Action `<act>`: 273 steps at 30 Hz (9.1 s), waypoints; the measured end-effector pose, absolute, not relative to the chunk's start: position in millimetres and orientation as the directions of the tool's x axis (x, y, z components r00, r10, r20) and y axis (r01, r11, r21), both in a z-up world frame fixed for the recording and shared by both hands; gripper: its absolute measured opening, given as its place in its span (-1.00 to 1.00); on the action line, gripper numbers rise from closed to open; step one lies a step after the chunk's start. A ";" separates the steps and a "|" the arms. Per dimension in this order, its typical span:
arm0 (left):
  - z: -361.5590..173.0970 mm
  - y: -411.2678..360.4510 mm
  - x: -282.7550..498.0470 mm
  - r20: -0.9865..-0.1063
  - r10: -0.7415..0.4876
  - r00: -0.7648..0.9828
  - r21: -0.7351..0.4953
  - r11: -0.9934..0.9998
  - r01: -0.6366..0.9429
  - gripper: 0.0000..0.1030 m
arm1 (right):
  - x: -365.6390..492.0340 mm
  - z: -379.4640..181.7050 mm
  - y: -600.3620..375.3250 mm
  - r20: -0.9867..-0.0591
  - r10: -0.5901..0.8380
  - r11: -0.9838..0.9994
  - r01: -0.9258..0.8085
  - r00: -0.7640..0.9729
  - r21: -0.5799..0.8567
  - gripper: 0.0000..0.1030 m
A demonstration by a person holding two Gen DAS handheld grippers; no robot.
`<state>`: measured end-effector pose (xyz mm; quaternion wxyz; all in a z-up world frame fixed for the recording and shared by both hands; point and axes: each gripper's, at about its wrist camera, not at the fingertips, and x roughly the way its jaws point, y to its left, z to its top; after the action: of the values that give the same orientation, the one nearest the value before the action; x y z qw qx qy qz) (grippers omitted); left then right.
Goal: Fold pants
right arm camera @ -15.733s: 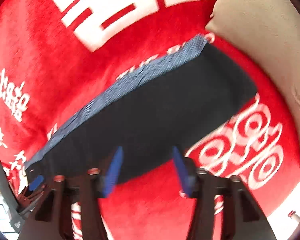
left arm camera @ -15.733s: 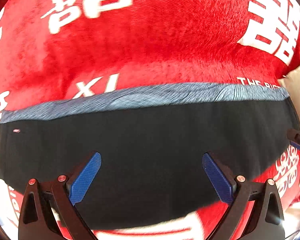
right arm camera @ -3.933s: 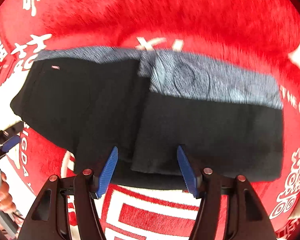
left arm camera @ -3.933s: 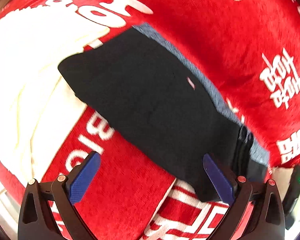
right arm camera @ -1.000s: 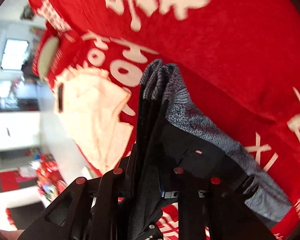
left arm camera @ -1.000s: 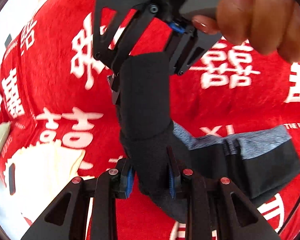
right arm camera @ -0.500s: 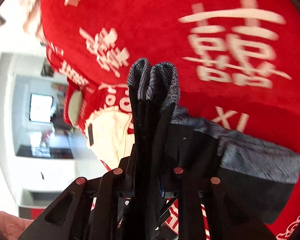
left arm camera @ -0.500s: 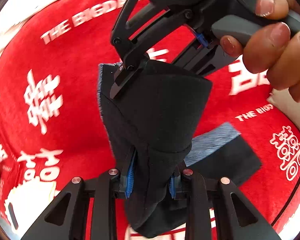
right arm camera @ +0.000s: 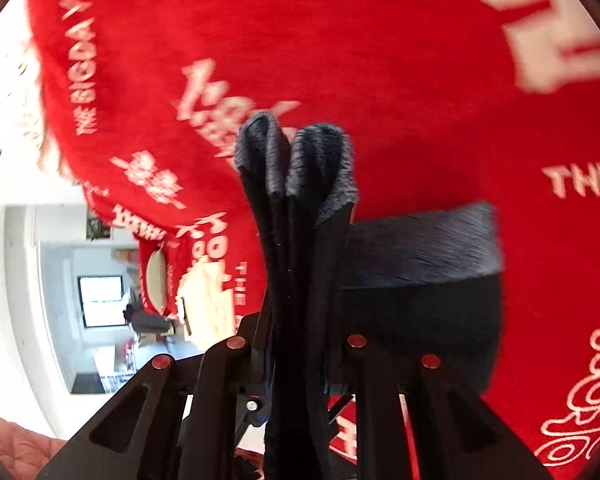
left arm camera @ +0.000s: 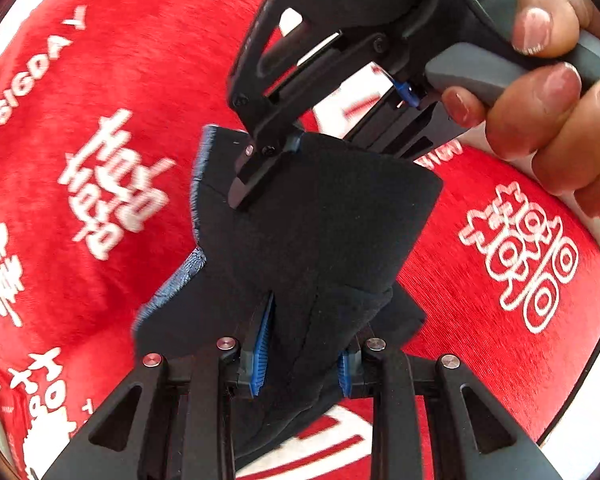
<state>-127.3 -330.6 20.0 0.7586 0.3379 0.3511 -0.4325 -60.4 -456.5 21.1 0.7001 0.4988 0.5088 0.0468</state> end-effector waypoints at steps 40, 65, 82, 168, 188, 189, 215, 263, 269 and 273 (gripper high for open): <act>-62.9 -246.1 133.3 -0.973 -0.163 0.163 -0.060 0.862 0.503 0.30 | -77.5 -9.4 -421.3 -0.947 0.131 0.777 0.563 0.292 0.281 -0.41; -44.6 -186.5 25.9 -0.981 -0.145 0.131 -0.048 0.830 0.555 0.62 | -128.6 -16.5 -371.6 -0.975 -0.021 0.789 0.603 0.222 0.120 -0.31; -45.3 -188.3 23.3 -0.980 -0.153 0.127 -0.057 0.827 0.559 0.62 | -118.5 -42.9 -348.5 -0.978 -0.142 0.877 0.477 0.152 -0.053 -0.31; -28.6 -202.7 65.8 -0.839 -0.502 -0.208 -0.528 0.662 0.532 0.07 | -127.4 -66.4 -475.5 -0.611 0.614 0.375 0.495 0.500 0.783 -0.17; -68.3 -141.6 -7.6 -0.930 -0.343 -0.130 -0.356 0.757 0.548 0.87 | -208.7 -77.3 -414.0 -0.722 0.543 0.475 0.552 0.428 0.685 -0.05; -68.3 -141.1 -6.4 -0.934 -0.336 -0.125 -0.347 0.759 0.551 0.88 | -207.2 -75.8 -412.8 -0.733 0.534 0.491 0.551 0.422 0.675 -0.01; 26.2 -167.9 -81.6 -0.998 -0.038 0.054 -0.006 0.862 0.506 0.99 | -207.9 26.1 -384.5 -0.967 0.216 0.766 0.591 0.135 0.253 0.99; 88.6 -116.8 -117.5 -0.994 -0.044 0.102 0.027 0.797 0.603 0.99 | -222.6 106.5 -262.5 -0.997 -0.047 0.790 0.613 0.063 0.002 0.99; 90.2 -116.1 -116.6 -0.993 -0.045 0.106 0.029 0.795 0.605 0.99 | -219.1 108.2 -257.2 -0.997 -0.049 0.795 0.607 0.064 0.000 0.99; 92.2 -117.1 -117.1 -0.993 -0.051 0.111 0.028 0.789 0.614 0.99 | -217.7 109.3 -255.6 -0.997 -0.053 0.796 0.605 0.064 -0.003 0.99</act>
<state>-117.1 -117.1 92.2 0.7103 0.2257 0.6244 -0.2340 -217.7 -255.6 109.3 0.6971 0.2149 0.6421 -0.2358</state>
